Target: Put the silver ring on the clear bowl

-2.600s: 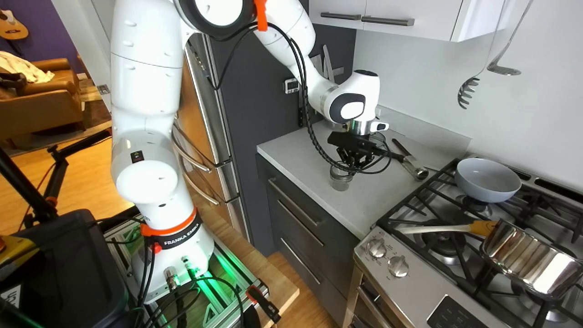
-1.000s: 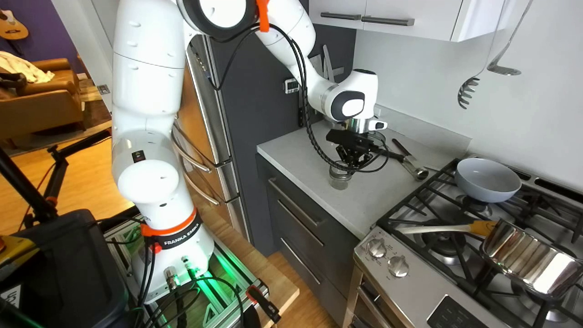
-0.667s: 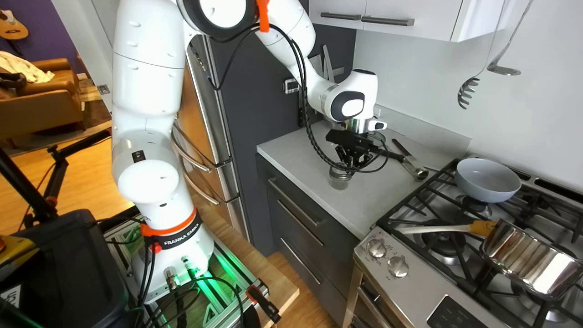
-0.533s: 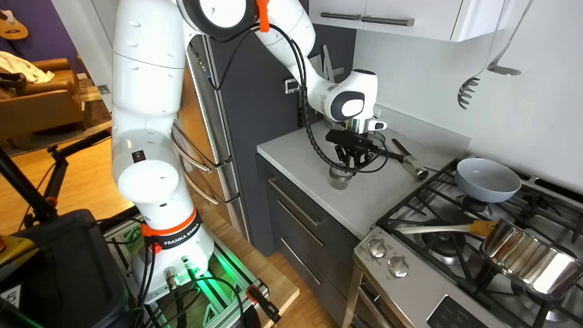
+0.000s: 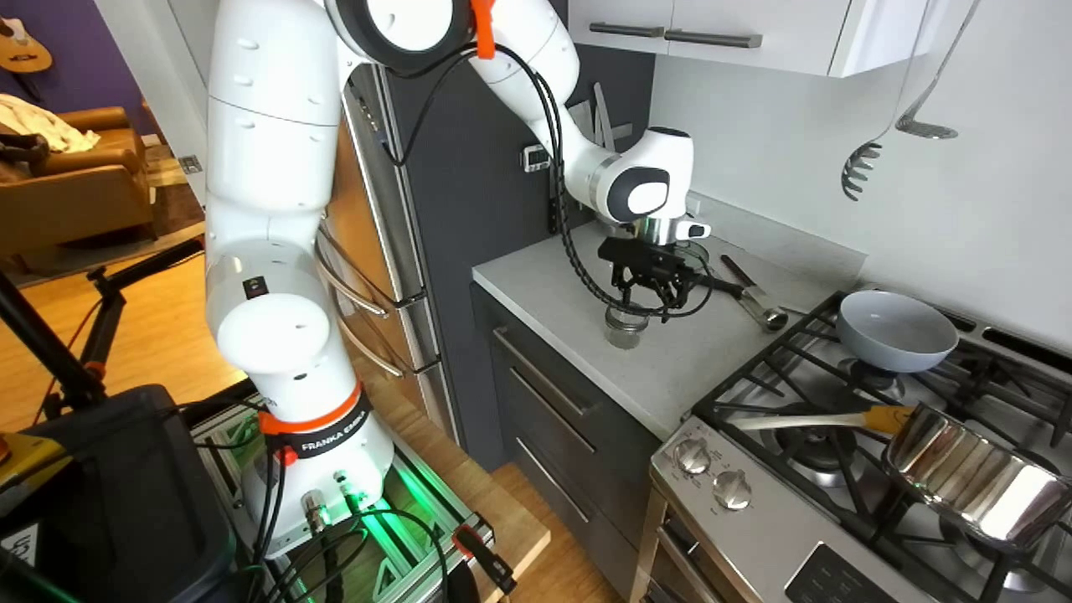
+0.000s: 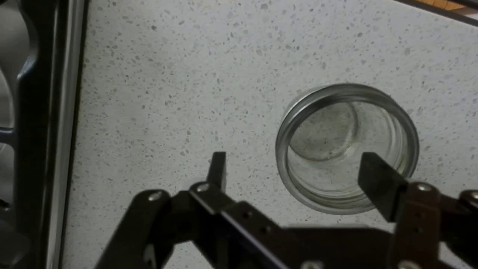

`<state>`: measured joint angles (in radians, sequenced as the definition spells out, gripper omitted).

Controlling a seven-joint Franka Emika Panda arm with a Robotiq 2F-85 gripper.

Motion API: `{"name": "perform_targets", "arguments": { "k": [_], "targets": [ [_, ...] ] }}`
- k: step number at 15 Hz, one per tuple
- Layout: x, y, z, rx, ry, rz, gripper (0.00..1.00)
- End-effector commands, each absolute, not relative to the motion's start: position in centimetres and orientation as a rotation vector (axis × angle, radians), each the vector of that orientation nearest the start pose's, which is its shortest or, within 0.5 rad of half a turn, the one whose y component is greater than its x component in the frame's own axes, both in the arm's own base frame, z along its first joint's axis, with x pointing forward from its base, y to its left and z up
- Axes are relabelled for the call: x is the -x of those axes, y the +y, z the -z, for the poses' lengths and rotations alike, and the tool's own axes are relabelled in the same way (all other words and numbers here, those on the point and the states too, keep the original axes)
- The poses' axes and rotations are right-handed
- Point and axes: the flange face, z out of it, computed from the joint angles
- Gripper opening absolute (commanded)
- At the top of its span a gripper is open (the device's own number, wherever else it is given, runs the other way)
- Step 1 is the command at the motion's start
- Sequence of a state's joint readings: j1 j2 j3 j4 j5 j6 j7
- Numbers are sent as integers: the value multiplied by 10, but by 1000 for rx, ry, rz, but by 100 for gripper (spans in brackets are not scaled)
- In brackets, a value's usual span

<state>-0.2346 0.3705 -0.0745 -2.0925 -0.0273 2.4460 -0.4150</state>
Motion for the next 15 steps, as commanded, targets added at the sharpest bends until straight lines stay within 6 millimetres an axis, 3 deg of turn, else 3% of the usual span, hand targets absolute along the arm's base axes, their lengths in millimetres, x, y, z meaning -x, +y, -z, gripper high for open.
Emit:
{"name": "perform_targets", "arguments": {
  "k": [1,15],
  "targets": [
    [-550,-173,-243,3198,-246,-96,100],
    [-545,-165,-232,3203,-366,-180,100]
  ]
}}
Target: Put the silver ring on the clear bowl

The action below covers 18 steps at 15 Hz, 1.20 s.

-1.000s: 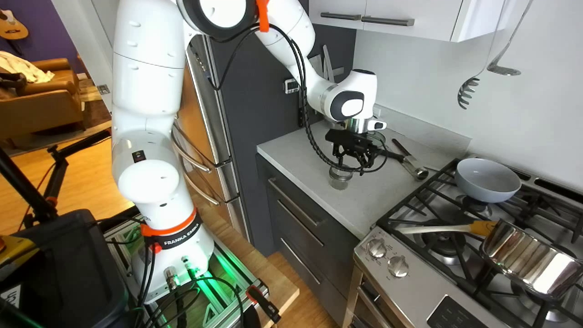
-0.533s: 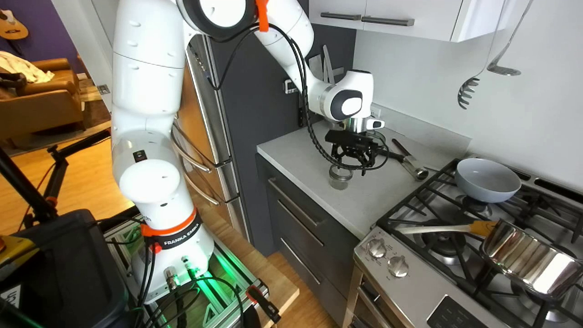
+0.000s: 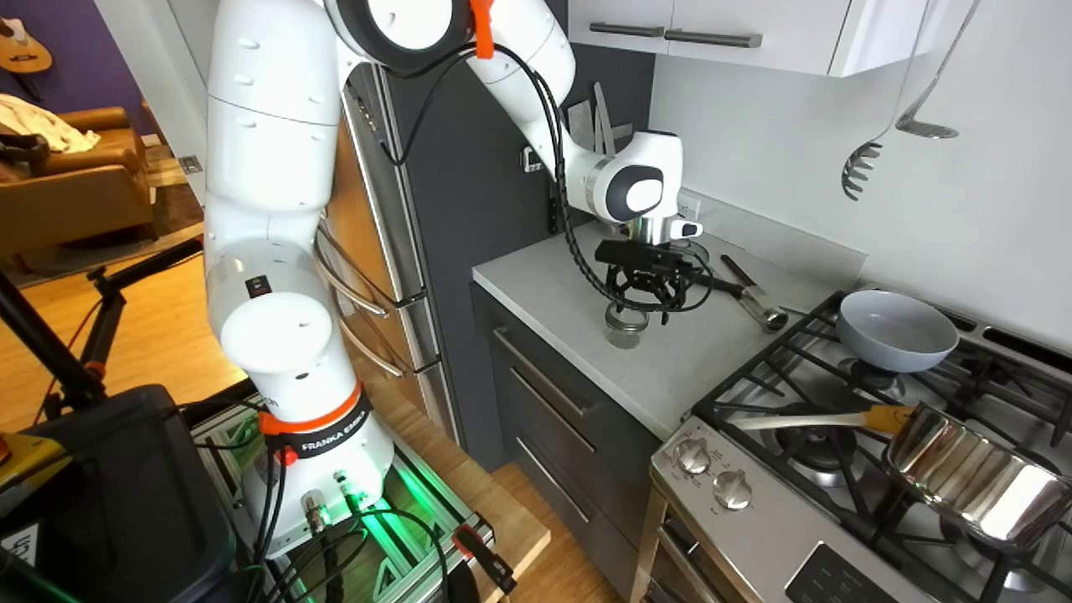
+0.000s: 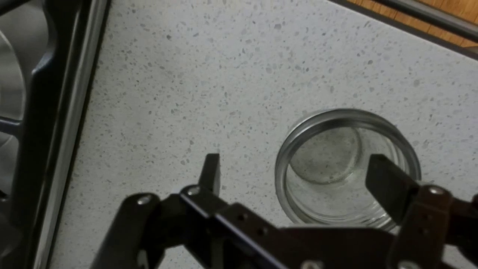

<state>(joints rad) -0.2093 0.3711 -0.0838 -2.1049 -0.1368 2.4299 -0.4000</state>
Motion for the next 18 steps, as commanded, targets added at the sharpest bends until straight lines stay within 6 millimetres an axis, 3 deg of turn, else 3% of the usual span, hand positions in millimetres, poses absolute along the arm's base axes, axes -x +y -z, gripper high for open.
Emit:
{"name": "perform_targets", "arguments": {
  "k": [1,18],
  "targets": [
    [-545,-165,-231,3201,-368,-184,100],
    [-542,-156,-227,3164,-449,-200,100]
  ]
}}
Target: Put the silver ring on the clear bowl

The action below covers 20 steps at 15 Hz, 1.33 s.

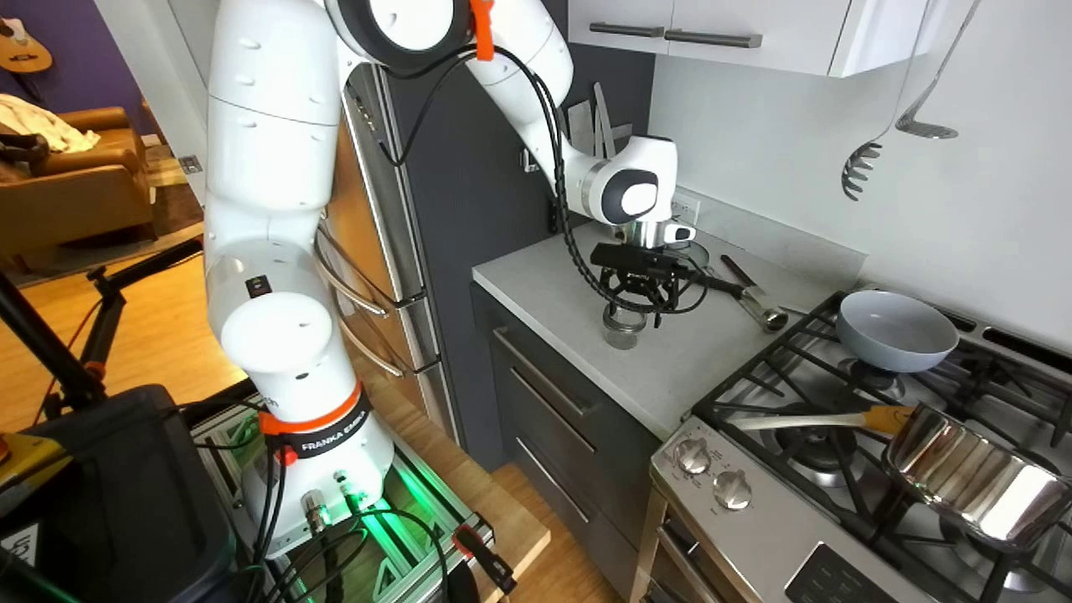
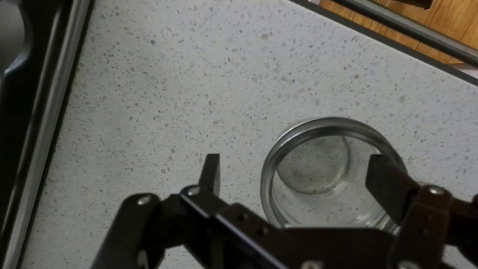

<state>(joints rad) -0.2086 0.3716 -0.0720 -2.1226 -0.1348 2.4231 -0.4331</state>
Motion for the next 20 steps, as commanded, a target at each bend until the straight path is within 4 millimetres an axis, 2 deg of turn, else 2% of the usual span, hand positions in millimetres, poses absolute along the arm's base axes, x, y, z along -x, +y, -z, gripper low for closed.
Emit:
{"name": "perform_targets", "arguments": {
  "k": [1,14,20],
  "targets": [
    [-542,-155,-227,3162,-457,-201,100],
    [-540,-150,-226,3138,-515,-233,100],
    [-540,-150,-233,3154,-521,-182,100]
  ]
}}
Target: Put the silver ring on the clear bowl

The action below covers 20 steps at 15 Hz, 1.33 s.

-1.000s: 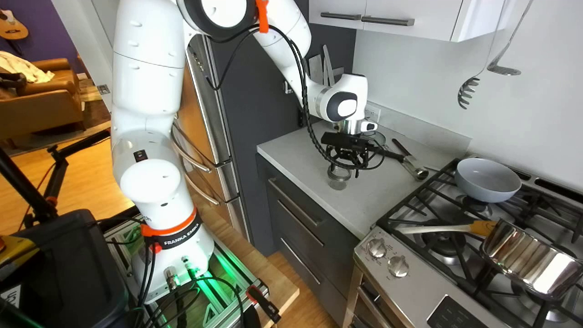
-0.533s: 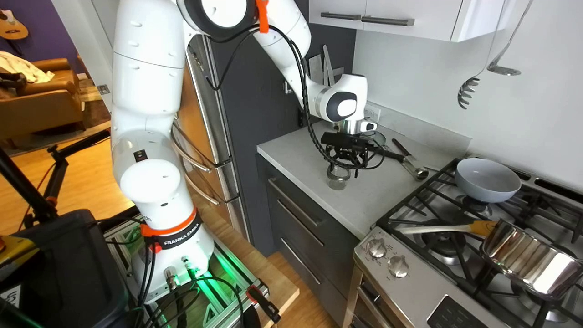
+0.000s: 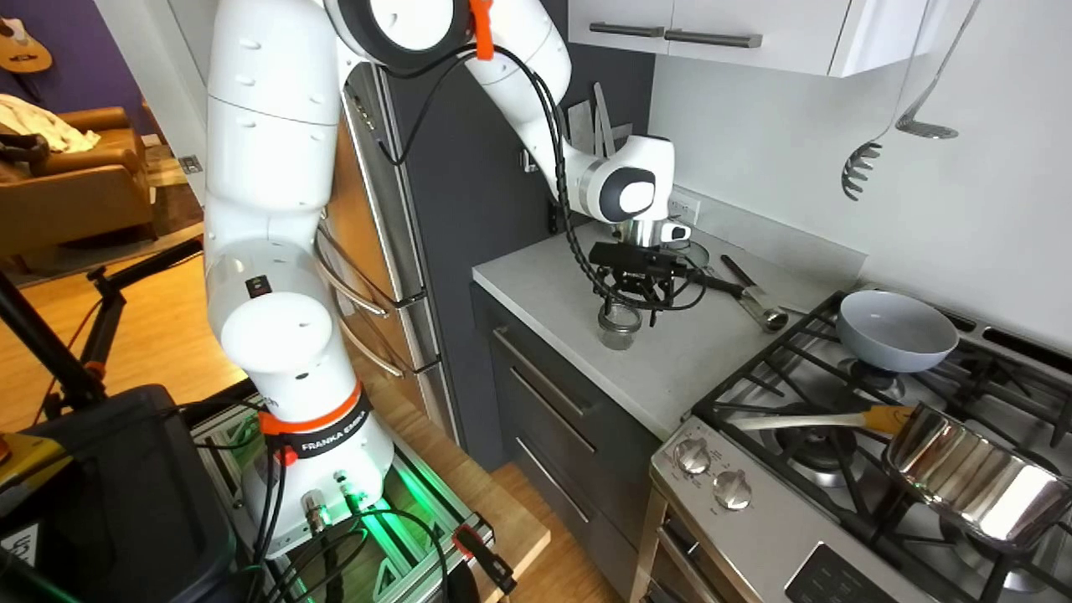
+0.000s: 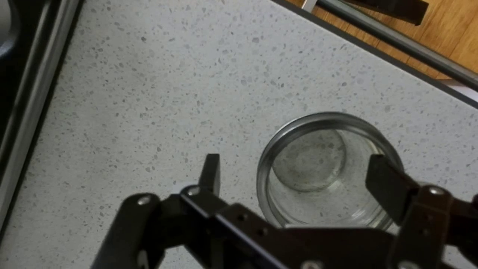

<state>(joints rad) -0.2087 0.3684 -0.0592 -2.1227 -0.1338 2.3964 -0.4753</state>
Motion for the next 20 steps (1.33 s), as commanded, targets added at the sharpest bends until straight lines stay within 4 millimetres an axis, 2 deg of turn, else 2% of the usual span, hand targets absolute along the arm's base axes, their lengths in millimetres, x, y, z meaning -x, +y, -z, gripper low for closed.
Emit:
{"name": "perform_targets", "arguments": {
  "k": [1,20],
  "targets": [
    [-540,-149,-234,3154,-522,-185,100],
    [-545,-137,-224,3134,-599,-240,100]
  ]
}}
